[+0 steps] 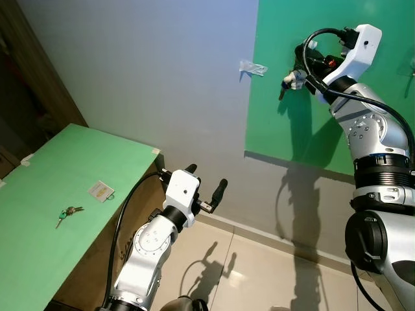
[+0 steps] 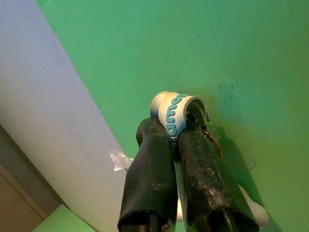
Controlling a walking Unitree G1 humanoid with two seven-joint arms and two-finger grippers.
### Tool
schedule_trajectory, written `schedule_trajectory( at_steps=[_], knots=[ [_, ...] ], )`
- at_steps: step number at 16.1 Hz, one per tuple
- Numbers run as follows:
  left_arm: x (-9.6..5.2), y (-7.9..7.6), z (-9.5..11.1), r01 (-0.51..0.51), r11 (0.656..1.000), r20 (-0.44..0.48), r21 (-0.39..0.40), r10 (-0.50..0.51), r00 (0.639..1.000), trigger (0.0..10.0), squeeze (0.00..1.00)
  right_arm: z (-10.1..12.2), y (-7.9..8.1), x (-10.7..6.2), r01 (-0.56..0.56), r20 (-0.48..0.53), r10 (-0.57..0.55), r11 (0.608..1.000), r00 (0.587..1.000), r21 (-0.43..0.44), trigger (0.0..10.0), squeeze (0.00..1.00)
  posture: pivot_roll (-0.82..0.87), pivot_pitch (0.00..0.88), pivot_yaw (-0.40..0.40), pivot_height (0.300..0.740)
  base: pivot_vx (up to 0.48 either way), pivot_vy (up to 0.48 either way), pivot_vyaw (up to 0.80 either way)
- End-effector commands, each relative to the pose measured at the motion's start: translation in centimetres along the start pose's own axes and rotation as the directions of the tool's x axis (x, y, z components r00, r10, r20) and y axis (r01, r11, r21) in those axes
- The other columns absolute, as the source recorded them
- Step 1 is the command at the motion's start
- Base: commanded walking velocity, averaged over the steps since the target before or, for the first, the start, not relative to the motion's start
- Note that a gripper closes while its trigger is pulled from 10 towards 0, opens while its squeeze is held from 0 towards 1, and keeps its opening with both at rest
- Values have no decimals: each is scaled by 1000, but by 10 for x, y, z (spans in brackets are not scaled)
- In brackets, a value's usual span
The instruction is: Hang keys on a hook
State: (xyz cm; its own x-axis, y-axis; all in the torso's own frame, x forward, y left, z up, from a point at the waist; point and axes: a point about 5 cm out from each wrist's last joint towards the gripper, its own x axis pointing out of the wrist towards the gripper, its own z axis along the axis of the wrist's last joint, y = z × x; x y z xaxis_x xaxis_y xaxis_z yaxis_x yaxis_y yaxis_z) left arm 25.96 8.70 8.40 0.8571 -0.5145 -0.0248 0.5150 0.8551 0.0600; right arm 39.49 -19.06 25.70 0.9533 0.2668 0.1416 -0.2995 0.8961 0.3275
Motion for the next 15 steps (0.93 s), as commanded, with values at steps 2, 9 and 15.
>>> schedule_trajectory(
  at_steps=[2,9,15],
  knots=[
    [-1,2,-2,-10,1000,-17,6,10,1000,10000,0,-6,-2,-1,13,-28,-12,998,1000,56,0,137,-202,11,98,740,0,0,0],
    [-1,1,-4,-9,1000,-25,2,9,1000,10000,0,-13,-9,-2,62,-83,-46,978,995,200,0,141,-203,17,94,740,0,0,0],
    [-2,0,-5,-6,1000,-28,2,6,1000,10000,0,-16,-16,-4,112,-98,-96,980,990,165,0,137,-203,19,95,740,0,0,0]
  ],
)
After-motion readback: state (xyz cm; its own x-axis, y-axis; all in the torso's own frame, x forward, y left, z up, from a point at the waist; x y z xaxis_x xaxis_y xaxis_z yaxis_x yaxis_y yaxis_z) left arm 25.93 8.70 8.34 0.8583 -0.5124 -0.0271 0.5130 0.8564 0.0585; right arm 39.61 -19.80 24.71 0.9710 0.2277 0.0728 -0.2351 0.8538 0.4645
